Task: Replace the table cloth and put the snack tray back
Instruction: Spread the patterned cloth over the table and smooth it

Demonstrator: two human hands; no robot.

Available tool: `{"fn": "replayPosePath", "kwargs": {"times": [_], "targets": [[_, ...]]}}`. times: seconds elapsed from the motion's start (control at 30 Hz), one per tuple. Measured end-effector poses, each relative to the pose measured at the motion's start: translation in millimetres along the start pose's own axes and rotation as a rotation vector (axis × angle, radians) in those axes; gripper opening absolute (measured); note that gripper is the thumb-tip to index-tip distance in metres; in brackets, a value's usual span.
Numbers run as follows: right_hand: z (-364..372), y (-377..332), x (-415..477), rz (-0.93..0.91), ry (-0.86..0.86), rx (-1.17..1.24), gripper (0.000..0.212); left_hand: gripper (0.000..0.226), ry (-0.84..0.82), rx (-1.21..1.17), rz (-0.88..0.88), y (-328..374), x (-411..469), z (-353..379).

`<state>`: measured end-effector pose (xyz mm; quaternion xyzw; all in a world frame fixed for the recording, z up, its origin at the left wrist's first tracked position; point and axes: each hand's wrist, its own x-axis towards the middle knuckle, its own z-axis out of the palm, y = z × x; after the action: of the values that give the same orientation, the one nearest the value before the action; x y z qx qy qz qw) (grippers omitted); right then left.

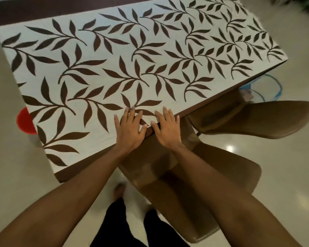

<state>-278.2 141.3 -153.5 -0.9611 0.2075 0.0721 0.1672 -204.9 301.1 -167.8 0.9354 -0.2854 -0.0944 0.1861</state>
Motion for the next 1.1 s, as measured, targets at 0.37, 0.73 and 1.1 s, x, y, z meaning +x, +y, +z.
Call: {"fn": "replayPosePath", "kwargs": {"times": [0.37,0.73,1.1], "targets": [[-58.0,179.6,30.7,0.143,-0.003,0.105,0.061,0.063,-0.051,0.119,-0.128,127.6,23.8,48.1],[-142.2,328.7,21.0,-0.077,-0.095,0.311,0.061,0.060,-0.009,0.033,-0.346,280.7,77.9,77.7],[-172.6,367.7,143.4,-0.357,-0.159,0.085,0.061,0.062,0.074,0.031,-0.360,349.5,200.0,106.0]]}}
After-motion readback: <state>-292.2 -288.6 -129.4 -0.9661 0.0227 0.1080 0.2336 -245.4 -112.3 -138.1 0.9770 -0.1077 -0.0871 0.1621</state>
